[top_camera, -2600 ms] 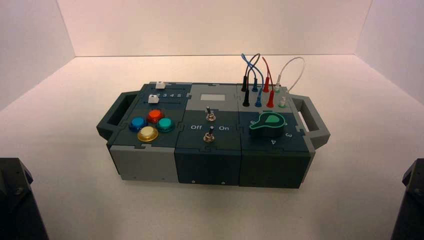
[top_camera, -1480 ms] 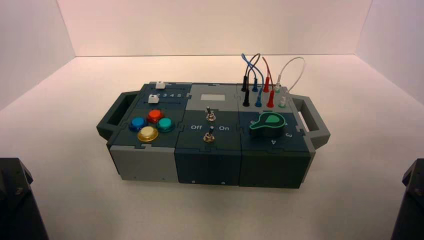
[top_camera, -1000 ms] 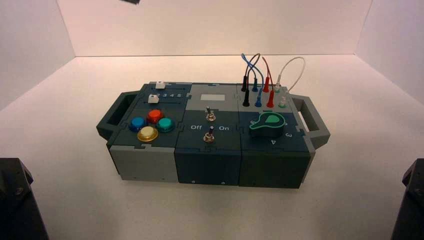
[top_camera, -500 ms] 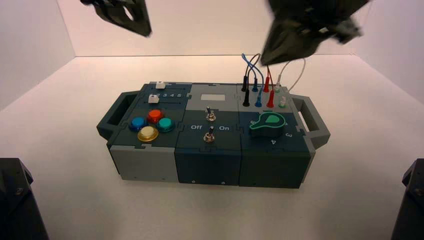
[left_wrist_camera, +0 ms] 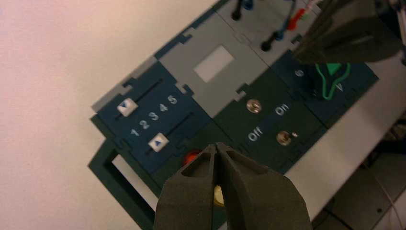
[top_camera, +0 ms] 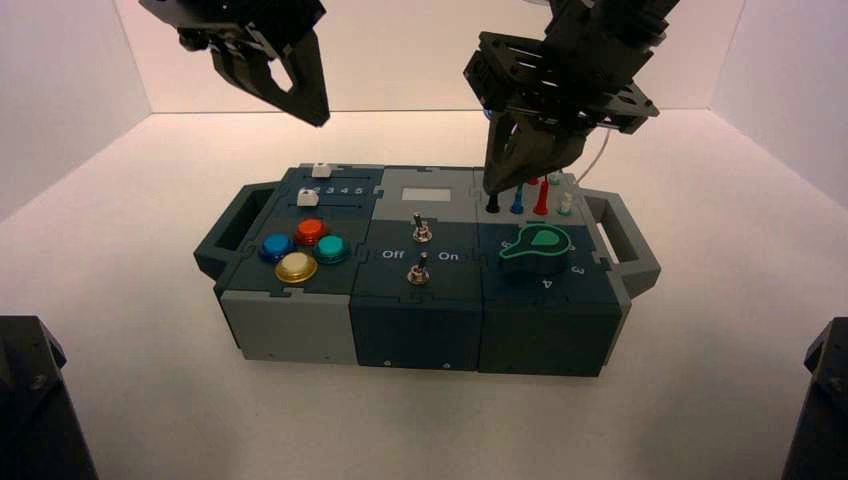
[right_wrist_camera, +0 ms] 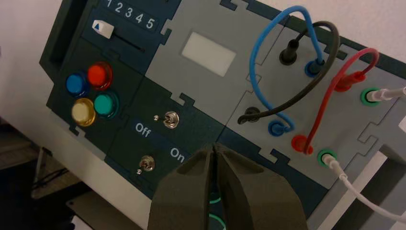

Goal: Turn the knob to position 3.

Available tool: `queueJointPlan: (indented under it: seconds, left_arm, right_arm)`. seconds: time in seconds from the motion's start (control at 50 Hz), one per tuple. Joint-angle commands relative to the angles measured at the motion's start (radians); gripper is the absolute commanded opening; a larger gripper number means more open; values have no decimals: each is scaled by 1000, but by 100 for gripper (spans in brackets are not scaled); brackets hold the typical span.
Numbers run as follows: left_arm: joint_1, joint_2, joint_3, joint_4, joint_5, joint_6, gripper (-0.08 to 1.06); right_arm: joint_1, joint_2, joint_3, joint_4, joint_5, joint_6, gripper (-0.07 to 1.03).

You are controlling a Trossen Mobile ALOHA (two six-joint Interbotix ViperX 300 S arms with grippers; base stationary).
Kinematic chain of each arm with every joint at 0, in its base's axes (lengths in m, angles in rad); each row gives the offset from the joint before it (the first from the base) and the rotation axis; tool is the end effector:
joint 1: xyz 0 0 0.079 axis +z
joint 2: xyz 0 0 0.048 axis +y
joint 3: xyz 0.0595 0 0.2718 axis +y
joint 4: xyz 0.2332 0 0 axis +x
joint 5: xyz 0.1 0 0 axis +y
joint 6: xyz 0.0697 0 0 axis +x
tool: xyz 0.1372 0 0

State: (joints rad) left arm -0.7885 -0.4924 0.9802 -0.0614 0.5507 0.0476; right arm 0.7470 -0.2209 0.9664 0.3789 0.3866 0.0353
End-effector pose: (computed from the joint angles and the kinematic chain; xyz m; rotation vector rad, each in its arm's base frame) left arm 0.2232 -0.2341 0.0604 0.3892 0.9914 -0.7416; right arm 0.2262 0.2488 -0.0040 -0.0126 1.2140 0.5637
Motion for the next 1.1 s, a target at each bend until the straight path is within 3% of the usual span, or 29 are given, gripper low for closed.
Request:
queueJointPlan:
  seconds: [0.02, 0.5, 0.76, 1.1]
  left_arm:
    - [-6, -17, -9, -2, -3, -2, -3]
    - [-60, -3, -11, -5, -3, -3, -3]
    - [-95, 12, -12, -5, -8, -2, -3]
    - [-104, 37, -15, -3, -8, -2, -3]
  right_arm:
    - [8, -3, -25, 9, 15, 3, -2]
    - [12, 2, -15, 18, 11, 5, -2]
    - [6, -14, 2, 18, -29, 8, -2]
    - [11, -11, 20, 34, 0, 9, -2]
